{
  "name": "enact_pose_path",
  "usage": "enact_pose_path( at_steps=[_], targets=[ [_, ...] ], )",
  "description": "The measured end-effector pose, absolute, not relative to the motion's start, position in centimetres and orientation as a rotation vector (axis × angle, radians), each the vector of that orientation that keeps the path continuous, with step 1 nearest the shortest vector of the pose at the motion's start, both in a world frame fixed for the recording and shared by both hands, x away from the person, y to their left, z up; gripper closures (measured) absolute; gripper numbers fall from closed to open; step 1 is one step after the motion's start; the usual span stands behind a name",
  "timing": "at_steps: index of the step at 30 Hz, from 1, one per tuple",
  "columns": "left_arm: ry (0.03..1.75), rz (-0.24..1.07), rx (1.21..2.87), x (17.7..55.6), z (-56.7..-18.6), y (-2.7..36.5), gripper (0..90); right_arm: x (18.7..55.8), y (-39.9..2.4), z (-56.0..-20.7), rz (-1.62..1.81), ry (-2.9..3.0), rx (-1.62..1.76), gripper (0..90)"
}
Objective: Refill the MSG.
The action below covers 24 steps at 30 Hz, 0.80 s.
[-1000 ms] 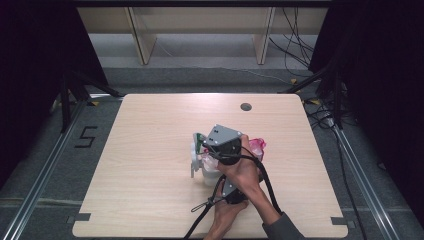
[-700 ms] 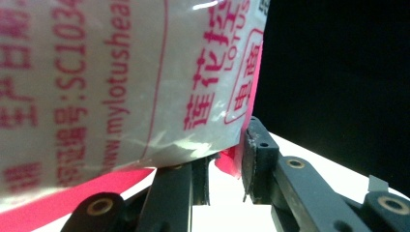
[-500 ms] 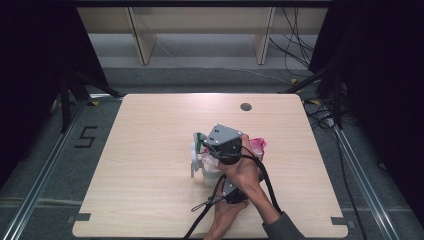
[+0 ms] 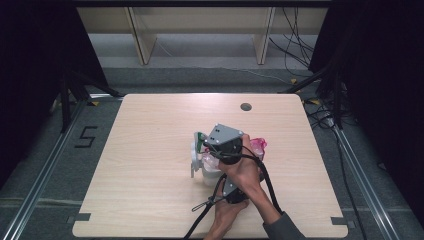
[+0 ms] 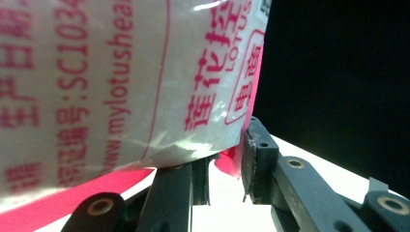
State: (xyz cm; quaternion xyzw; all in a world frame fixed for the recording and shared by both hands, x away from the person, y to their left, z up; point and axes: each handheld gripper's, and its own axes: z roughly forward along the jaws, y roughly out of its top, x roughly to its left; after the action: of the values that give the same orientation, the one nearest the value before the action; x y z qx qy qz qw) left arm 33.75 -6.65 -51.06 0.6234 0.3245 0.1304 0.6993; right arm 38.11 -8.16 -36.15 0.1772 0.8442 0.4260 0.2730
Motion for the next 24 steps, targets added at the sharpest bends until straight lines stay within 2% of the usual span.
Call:
enact_pose_path(
  at_steps=[3, 4, 6, 8, 9, 11, 12, 13, 14, 15, 20, 21, 22, 23, 24],
  targets=[
    [0.729, 0.296, 1.404, 33.8, -51.1, -6.6, 74.9, 38.1, -8.0, -36.3, 1.139, 2.284, 0.495, 90.0],
    [0.712, 0.354, 1.537, 33.8, -51.0, -5.6, 74.9, 38.1, -8.0, -36.4, 1.141, 2.284, 0.504, 90.0],
    [0.716, 0.353, 1.479, 34.0, -51.1, -5.9, 75.0, 38.2, -8.2, -36.2, 1.15, 2.276, 0.485, 90.0],
    [0.67, 0.353, 1.531, 34.2, -51.1, -5.7, 74.9, 38.2, -8.2, -36.2, 1.149, 2.276, 0.484, 90.0],
    [0.718, 0.279, 1.386, 33.9, -51.1, -6.8, 74.9, 38.2, -8.2, -36.2, 1.145, 2.277, 0.489, 90.0],
    [0.731, 0.284, 1.379, 33.9, -51.2, -6.8, 74.9, 38.3, -8.2, -36.4, 1.139, 2.277, 0.489, 90.0],
    [0.73, 0.287, 1.383, 33.9, -51.1, -6.7, 75.0, 38.3, -8.2, -36.4, 1.139, 2.278, 0.49, 90.0],
    [0.678, 0.353, 1.515, 34.2, -51.1, -5.8, 75.0, 38.0, -8.2, -36.2, 1.152, 2.278, 0.498, 90.0],
    [0.678, 0.353, 1.515, 34.2, -51.1, -5.8, 75.0, 38.0, -8.2, -36.2, 1.152, 2.278, 0.498, 90.0],
    [0.721, 0.283, 1.385, 34.0, -51.0, -6.8, 75.0, 38.1, -8.2, -36.1, 1.151, 2.27, 0.484, 90.0],
    [0.732, 0.266, 1.378, 34.0, -51.2, -6.8, 74.9, 38.4, -8.2, -36.4, 1.143, 2.285, 0.495, 90.0],
    [0.674, 0.347, 1.523, 34.2, -51.1, -5.7, 74.9, 38.3, -8.2, -36.2, 1.149, 2.275, 0.478, 90.0],
    [0.674, 0.347, 1.523, 34.2, -51.1, -5.7, 74.9, 38.3, -8.2, -36.2, 1.149, 2.275, 0.478, 90.0],
    [0.728, 0.28, 1.381, 34.0, -50.9, -6.8, 75.0, 38.1, -8.2, -36.1, 1.147, 2.269, 0.489, 90.0],
    [0.728, 0.28, 1.381, 34.0, -50.9, -6.8, 74.9, 38.0, -8.2, -36.1, 1.148, 2.276, 0.508, 90.0]
  ],
)
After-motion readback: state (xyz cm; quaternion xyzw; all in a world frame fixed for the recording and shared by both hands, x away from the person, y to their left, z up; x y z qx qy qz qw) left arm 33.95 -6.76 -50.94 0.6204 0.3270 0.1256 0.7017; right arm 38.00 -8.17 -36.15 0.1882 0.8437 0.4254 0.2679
